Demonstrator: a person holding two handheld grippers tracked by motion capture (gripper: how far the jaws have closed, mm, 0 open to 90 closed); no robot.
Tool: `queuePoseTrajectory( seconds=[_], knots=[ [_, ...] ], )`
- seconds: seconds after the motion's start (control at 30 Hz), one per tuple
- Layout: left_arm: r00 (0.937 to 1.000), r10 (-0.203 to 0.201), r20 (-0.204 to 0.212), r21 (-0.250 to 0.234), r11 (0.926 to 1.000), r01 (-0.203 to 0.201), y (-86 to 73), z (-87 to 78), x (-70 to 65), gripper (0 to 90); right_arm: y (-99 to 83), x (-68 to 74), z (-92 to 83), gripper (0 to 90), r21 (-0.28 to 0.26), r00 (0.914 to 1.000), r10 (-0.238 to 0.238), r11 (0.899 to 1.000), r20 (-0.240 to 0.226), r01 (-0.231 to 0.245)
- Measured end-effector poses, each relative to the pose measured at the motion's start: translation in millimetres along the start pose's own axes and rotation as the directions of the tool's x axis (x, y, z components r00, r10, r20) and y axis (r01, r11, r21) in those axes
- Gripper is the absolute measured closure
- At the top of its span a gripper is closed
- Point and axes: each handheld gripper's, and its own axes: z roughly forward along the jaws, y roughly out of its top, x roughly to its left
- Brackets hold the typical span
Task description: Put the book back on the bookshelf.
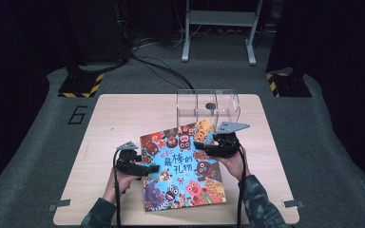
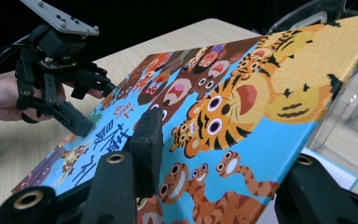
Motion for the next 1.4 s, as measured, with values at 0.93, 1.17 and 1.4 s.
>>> queuePoseTrajectory(
  seconds=[0.93, 1.17, 1.4],
  knots=[
    [0.9963, 0.043, -0.075, -0.106, 0.9930, -0.051, -0.2, -20.7, -6.3, 33.3, -1.5, -19.1, 10.7, 48.1, 0.154, 0.9686, 0.242, 0.957, 0.059, -0.248],
    [0.9936, 0.065, -0.092, -0.088, 0.9934, -0.074, 2.9, -23.3, -8.6, 34.4, -0.4, -18.8, 10.7, 47.3, 0.163, 0.9691, 0.236, 0.956, 0.071, -0.245],
    [0.9881, 0.101, -0.115, -0.090, 0.9896, -0.112, 4.9, -28.8, -13.0, 35.7, 0.7, -17.8, 10.4, 46.5, 0.172, 0.9633, 0.258, 0.948, 0.073, -0.267]
  ],
)
